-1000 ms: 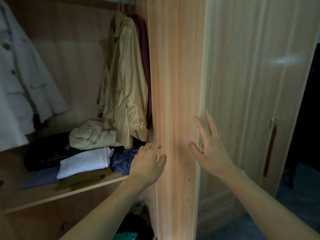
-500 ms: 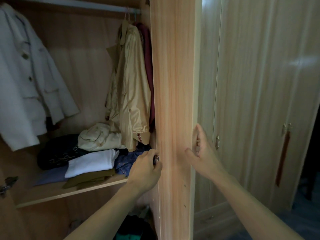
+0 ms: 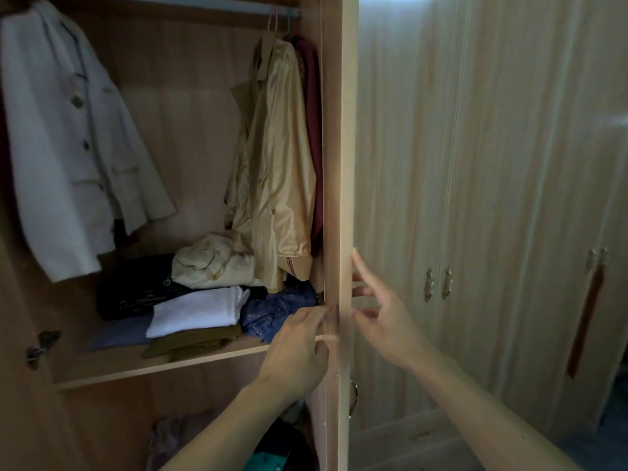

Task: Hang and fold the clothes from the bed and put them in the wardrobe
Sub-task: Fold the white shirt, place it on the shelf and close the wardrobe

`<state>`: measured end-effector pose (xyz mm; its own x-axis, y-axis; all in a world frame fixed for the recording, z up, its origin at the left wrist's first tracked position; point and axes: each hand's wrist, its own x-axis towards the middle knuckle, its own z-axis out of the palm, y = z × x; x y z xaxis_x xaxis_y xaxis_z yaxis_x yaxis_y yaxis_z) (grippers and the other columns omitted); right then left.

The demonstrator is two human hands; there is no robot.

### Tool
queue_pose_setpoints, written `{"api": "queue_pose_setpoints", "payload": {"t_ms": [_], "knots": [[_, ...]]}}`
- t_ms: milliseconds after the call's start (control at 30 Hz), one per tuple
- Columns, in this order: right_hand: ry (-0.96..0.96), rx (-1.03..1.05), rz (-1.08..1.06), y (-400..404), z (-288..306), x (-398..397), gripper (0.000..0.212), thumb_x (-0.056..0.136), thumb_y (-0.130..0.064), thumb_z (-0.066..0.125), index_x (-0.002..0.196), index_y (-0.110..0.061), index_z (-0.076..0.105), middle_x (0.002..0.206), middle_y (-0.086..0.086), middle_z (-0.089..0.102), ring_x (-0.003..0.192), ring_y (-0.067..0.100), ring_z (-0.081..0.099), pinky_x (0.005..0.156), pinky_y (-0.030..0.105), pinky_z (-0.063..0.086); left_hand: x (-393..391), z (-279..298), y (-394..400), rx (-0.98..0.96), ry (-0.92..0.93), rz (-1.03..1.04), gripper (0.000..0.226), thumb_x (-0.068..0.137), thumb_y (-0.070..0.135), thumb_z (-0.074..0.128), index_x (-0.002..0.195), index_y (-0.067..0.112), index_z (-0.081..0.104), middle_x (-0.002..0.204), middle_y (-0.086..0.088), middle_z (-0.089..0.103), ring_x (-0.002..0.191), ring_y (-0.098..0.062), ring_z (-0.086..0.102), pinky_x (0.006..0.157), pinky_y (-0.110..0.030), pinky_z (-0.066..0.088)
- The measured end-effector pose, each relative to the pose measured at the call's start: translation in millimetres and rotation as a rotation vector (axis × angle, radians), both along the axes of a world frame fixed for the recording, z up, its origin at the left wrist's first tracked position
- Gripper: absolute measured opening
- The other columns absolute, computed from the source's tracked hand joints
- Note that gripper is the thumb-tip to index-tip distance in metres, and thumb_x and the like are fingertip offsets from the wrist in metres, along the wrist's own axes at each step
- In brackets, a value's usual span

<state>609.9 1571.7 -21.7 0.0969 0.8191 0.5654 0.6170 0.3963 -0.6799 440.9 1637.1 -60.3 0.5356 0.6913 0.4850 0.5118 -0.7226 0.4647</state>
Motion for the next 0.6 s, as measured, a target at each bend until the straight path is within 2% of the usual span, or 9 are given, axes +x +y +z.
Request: {"api": "queue_pose_setpoints", "payload": {"t_ms": [67, 167, 267, 400, 467, 533, 600], "knots": [[-0.017, 0.018, 0.013, 10.9, -3.5, -9.5, 0.095, 0.09, 0.006, 0.061, 0.15, -0.053, 0.017, 0.138, -0.016, 0.048, 0.118, 0.004, 0.053, 0.087, 0.021, 0.053, -9.7, -0.8, 6.1, -0.004, -0.016, 0.012, 0.058, 0.082, 0.016, 0.047, 0.138, 0.031, 0.049, 0.134, 0.009, 0.054, 0.125, -0.014, 0.048, 0.103, -0.033, 0.042], [-0.052, 0.055, 0.02, 27.7, -5.8, -24.9, 0.093, 0.089, 0.003, 0.064, 0.15, -0.051, 0.019, 0.123, -0.013, 0.053, 0.11, 0.005, 0.057, 0.087, 0.022, 0.054, -26.9, -1.6, 18.8, 0.018, -0.031, 0.008, 0.055, 0.075, 0.013, 0.048, 0.126, 0.033, 0.054, 0.121, 0.013, 0.056, 0.115, -0.014, 0.052, 0.094, -0.033, 0.047], [-0.109, 0.109, 0.007, 45.4, -7.5, -45.0, 0.091, 0.09, -0.004, 0.067, 0.152, -0.048, 0.019, 0.12, -0.011, 0.052, 0.107, 0.005, 0.057, 0.089, 0.024, 0.053, -45.1, 1.9, 32.5, 0.085, -0.045, -0.014, 0.036, 0.077, 0.015, 0.046, 0.109, 0.028, 0.057, 0.107, 0.013, 0.055, 0.103, -0.015, 0.054, 0.085, -0.034, 0.048], [-0.206, 0.187, -0.003, 75.2, -6.5, -73.2, 0.091, 0.087, -0.011, 0.072, 0.154, -0.044, 0.019, 0.118, -0.007, 0.049, 0.109, 0.009, 0.054, 0.088, 0.025, 0.054, -74.9, 7.1, 54.5, 0.134, -0.021, 0.005, 0.029, 0.081, 0.019, 0.047, 0.106, 0.028, 0.057, 0.114, 0.014, 0.052, 0.104, -0.014, 0.052, 0.087, -0.035, 0.05], [-0.297, 0.225, -0.048, 91.2, -2.7, -87.2, 0.094, 0.083, -0.019, 0.077, 0.154, -0.043, 0.02, 0.121, -0.007, 0.047, 0.112, 0.008, 0.053, 0.095, 0.025, 0.05, -91.6, 9.3, 69.5, 0.189, 0.002, 0.034, 0.032, 0.085, 0.019, 0.05, 0.115, 0.024, 0.059, 0.124, 0.01, 0.052, 0.11, -0.015, 0.052, 0.092, -0.034, 0.05], [-0.36, 0.249, -0.096, 106.8, -0.7, -105.7, 0.096, 0.08, -0.024, 0.08, 0.154, -0.04, 0.022, 0.129, -0.008, 0.044, 0.121, 0.004, 0.047, 0.106, 0.015, 0.038, -110.2, 14.2, 83.6, 0.205, 0.032, 0.07, 0.032, 0.089, 0.017, 0.053, 0.119, 0.021, 0.06, 0.129, 0.007, 0.051, 0.114, -0.014, 0.05, 0.095, -0.029, 0.047], [-0.38, 0.245, -0.121, 123.3, -1.0, -127.8, 0.098, 0.079, -0.025, 0.081, 0.155, -0.038, 0.021, 0.139, -0.006, 0.038, 0.13, 0.001, 0.04, 0.111, 0.01, 0.027, -128.9, 17.0, 98.7, 0.188, 0.06, 0.087, 0.031, 0.089, 0.02, 0.051, 0.118, 0.02, 0.059, 0.128, 0.006, 0.052, 0.114, -0.017, 0.051, 0.092, -0.031, 0.047]]}}
